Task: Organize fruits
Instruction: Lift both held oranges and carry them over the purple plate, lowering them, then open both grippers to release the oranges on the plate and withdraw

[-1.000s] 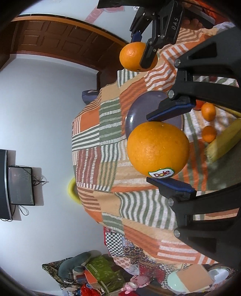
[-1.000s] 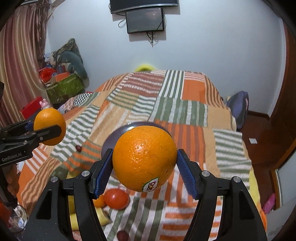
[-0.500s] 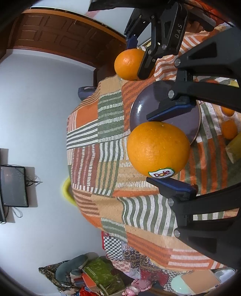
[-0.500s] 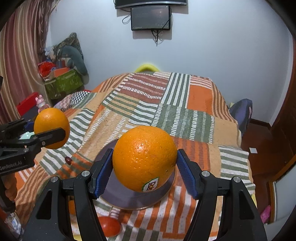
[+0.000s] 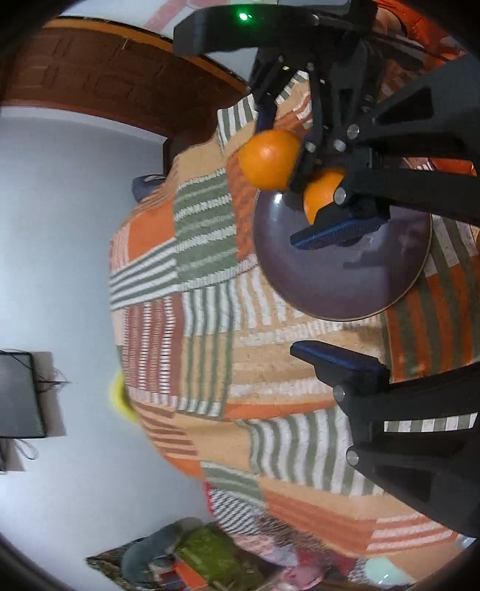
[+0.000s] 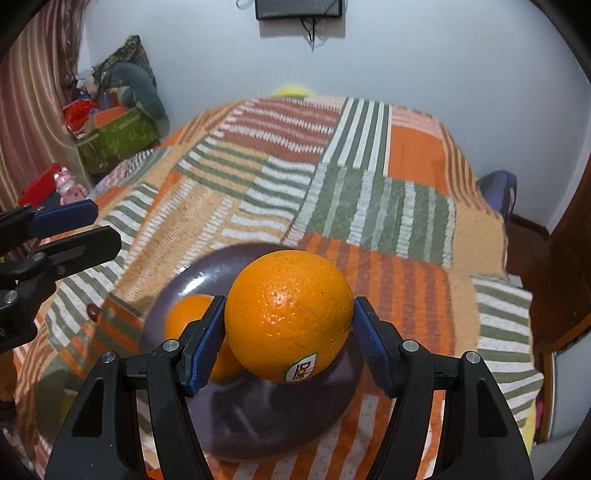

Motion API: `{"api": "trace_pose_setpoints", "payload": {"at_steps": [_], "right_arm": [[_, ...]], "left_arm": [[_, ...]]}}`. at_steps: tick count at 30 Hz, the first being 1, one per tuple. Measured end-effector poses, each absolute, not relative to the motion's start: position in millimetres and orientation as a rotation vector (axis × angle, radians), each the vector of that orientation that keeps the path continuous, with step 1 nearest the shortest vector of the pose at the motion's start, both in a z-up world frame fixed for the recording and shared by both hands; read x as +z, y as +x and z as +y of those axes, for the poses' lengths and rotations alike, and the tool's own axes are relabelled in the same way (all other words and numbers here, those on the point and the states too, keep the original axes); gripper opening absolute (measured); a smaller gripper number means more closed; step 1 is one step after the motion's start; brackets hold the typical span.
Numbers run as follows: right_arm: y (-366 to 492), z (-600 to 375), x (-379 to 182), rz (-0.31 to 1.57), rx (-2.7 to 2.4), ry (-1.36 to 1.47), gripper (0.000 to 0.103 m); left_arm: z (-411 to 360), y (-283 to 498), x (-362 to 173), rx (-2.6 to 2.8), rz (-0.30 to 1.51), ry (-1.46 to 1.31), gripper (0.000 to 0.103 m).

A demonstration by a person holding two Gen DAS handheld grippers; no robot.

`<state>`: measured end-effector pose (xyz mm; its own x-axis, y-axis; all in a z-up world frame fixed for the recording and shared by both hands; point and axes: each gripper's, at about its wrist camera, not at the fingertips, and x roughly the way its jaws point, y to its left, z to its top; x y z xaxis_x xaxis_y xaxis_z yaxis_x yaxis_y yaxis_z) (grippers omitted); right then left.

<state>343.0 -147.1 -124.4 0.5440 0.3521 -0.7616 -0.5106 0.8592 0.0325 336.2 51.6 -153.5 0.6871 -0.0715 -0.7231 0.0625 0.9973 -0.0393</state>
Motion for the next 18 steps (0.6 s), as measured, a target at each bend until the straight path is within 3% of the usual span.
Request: {"api": "trace_pose_setpoints", "payload": {"at_steps": [18], "right_arm": [[360.5, -138.9, -143.7, 0.922, 0.554, -0.25, 0.066]], "left_arm": [[68.0, 341.9, -185.9, -0.04, 0.918, -0.063, 0.052]]}}
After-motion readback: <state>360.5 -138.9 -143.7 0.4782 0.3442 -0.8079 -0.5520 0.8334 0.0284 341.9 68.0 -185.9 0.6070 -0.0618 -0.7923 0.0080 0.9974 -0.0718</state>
